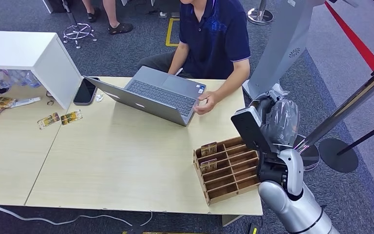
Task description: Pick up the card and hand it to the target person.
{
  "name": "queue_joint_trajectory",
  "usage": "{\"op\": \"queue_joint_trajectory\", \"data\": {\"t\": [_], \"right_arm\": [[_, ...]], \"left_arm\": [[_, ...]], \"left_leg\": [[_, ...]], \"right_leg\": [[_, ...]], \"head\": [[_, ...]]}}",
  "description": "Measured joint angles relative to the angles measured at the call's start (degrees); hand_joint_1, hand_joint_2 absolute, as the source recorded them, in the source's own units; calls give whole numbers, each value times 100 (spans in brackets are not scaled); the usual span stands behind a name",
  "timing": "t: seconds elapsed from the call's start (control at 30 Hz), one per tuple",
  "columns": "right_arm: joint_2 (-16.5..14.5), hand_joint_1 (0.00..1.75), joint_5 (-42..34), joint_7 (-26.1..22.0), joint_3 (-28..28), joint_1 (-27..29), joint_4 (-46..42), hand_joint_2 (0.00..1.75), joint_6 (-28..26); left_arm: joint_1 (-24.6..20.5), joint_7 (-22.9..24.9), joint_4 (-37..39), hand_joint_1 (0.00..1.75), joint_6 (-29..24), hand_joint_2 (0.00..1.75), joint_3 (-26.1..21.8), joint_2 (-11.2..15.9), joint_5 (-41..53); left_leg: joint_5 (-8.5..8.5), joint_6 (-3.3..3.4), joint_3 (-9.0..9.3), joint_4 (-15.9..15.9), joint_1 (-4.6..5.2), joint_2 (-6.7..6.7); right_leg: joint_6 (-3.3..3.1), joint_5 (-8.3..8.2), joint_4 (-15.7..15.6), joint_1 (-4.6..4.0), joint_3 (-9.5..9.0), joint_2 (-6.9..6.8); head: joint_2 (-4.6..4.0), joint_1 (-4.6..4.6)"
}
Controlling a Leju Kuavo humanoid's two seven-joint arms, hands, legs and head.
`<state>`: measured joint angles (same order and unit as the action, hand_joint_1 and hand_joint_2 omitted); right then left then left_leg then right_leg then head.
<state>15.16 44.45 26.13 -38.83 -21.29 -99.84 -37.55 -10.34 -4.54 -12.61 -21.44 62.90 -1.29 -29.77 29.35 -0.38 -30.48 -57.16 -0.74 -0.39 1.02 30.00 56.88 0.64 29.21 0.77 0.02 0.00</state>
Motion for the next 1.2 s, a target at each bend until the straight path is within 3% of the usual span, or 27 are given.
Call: {"op": "queue_joint_trajectory", "data": {"t": [0.1, 0.33, 0.67, 1.2], "right_arm": [[-13, 161, -189, -33, -13, -130, 103, 175, -34], [-96, 175, -527, -74, -52, -385, 621, 175, -133], [-305, 175, -469, -92, -193, -732, 2246, 175, -116], [-479, 175, -441, -106, -391, -836, 3055, 175, -94]], "left_arm": [[-29, 27, 0, 0, 20, 0, 11, -21, 39], [-102, 104, 0, 0, 85, 0, 62, -52, 147], [-198, 196, 0, 0, 166, 0, 228, -87, 266], [-220, 196, 0, 0, 173, 0, 293, -98, 272]], "left_leg": [[0, 0, 0, 0, 0, -1], [0, 0, -2, 0, 0, -3], [-1, 0, -3, -1, 0, -4], [-1, -1, -3, 0, 0, -4]], "right_leg": [[0, 0, 0, 0, -2, -1], [0, 0, 0, 0, -2, -3], [0, 0, 1, 0, 0, -4], [0, 0, 1, 0, 0, -3]], "head": [[1, 0], [0, -1], [0, 0], [0, 0]]}}
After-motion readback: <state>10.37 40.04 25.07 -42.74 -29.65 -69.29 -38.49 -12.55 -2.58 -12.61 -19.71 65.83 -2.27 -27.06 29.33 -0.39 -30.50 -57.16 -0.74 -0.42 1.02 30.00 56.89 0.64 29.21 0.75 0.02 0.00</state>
